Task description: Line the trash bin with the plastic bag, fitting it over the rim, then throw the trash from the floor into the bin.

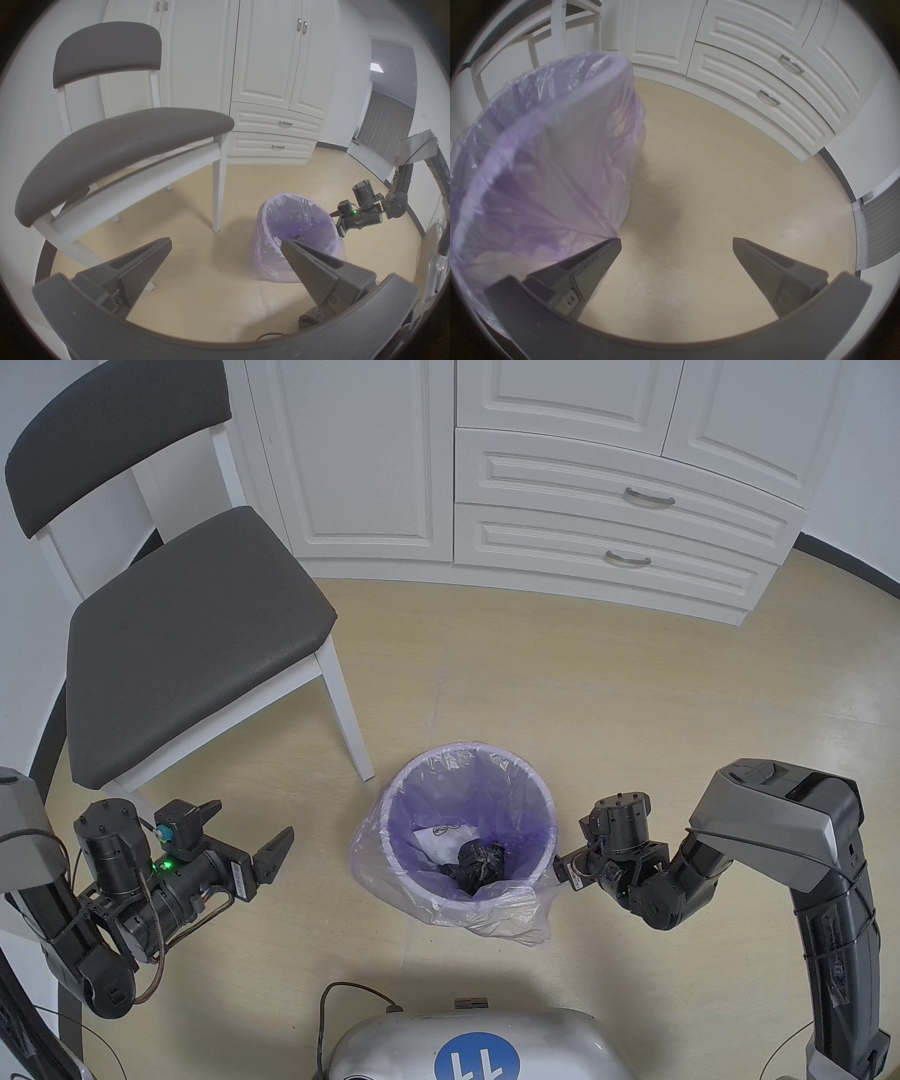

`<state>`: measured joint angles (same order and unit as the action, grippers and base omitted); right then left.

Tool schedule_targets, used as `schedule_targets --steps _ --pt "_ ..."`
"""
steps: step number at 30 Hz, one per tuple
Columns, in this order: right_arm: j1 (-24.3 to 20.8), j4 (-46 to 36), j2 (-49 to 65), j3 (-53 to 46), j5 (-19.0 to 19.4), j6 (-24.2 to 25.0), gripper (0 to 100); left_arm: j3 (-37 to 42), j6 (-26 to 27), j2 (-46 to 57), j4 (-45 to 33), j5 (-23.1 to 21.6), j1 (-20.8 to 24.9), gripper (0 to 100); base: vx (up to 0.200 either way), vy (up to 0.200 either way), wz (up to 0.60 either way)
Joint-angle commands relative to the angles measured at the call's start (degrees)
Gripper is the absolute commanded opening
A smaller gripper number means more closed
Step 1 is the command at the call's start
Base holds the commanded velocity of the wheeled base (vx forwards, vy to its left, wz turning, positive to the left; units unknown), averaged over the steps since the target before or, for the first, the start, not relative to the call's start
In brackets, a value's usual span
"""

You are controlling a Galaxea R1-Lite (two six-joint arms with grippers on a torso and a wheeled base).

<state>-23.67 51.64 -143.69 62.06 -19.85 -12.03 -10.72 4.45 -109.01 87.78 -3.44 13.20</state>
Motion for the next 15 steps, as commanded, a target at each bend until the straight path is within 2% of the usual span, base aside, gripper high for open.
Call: schedule_targets --steps 1,5,10,13,15 --pt "0.8 -0.3 -3.5 1.8 0.5 -0.1 100 -1.7 -0.3 -6.5 0.0 -0.1 1.6 100 0.000 0.000 0.00" --pt "1.1 -0.5 -4.1 1.8 0.7 -0.3 100 -7.8 -0.3 -14.7 -0.1 -0.3 2.6 100 0.000 0.000 0.00" --pt "1.2 0.2 -3.8 1.4 0.7 -0.3 100 -20.0 0.0 -26.4 -1.5 -0.2 2.9 100 0.000 0.000 0.00" --pt "1.1 0.5 -3.6 0.9 0.7 -0.3 100 -25.3 0.1 -30.3 -3.4 -0.3 2.6 100 0.000 0.000 0.00" --pt "1.2 0.6 -3.4 0.6 0.7 -0.3 100 -31.6 0.0 -33.0 -7.5 -0.3 2.4 100 0.000 0.000 0.00"
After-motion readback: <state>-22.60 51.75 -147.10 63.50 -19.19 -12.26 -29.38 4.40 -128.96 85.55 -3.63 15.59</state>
